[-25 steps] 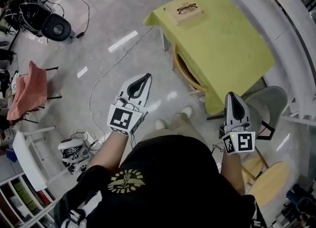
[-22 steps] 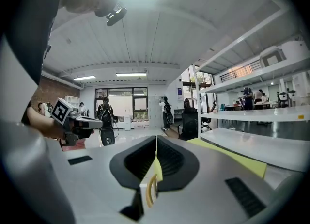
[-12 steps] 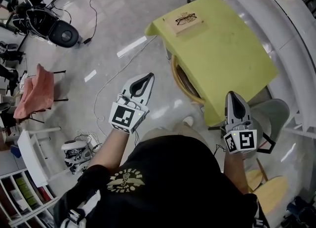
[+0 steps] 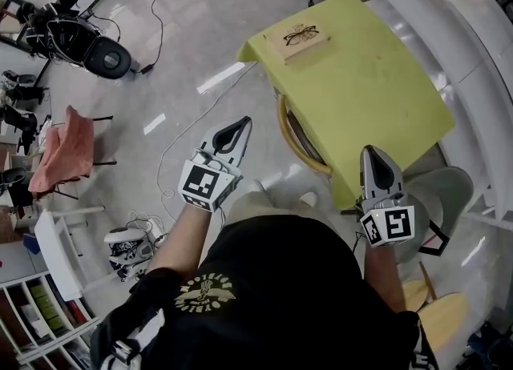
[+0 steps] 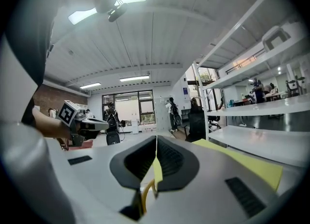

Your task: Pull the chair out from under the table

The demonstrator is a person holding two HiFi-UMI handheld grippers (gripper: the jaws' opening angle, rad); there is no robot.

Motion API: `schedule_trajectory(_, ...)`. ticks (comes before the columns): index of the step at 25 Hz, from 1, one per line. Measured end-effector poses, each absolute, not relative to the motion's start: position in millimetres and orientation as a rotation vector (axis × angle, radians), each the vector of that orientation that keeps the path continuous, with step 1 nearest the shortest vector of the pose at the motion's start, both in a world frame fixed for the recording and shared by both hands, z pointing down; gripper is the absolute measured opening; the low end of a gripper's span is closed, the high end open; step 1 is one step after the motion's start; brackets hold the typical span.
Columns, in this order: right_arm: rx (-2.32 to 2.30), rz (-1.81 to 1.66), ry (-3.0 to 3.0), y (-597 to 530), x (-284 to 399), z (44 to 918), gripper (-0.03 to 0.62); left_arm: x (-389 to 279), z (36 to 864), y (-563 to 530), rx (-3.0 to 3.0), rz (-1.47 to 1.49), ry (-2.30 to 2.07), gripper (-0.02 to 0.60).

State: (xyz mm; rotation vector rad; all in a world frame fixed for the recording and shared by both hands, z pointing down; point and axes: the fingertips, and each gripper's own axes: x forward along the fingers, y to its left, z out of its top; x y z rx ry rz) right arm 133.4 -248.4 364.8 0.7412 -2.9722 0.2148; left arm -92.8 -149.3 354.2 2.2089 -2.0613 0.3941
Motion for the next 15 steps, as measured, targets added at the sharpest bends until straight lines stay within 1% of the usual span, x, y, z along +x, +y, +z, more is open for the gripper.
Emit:
schedule_trajectory(8,0.782,0.258,-2.894,-252,108,389,0.012,-124,386,-171,2.249,0.419,-1.920,0.009)
schedule_trajectory(15,0.842,0.321,-2.782,-258,78,429,0.012,-140,442,-207,2.320,0.555,-1.674,0.009)
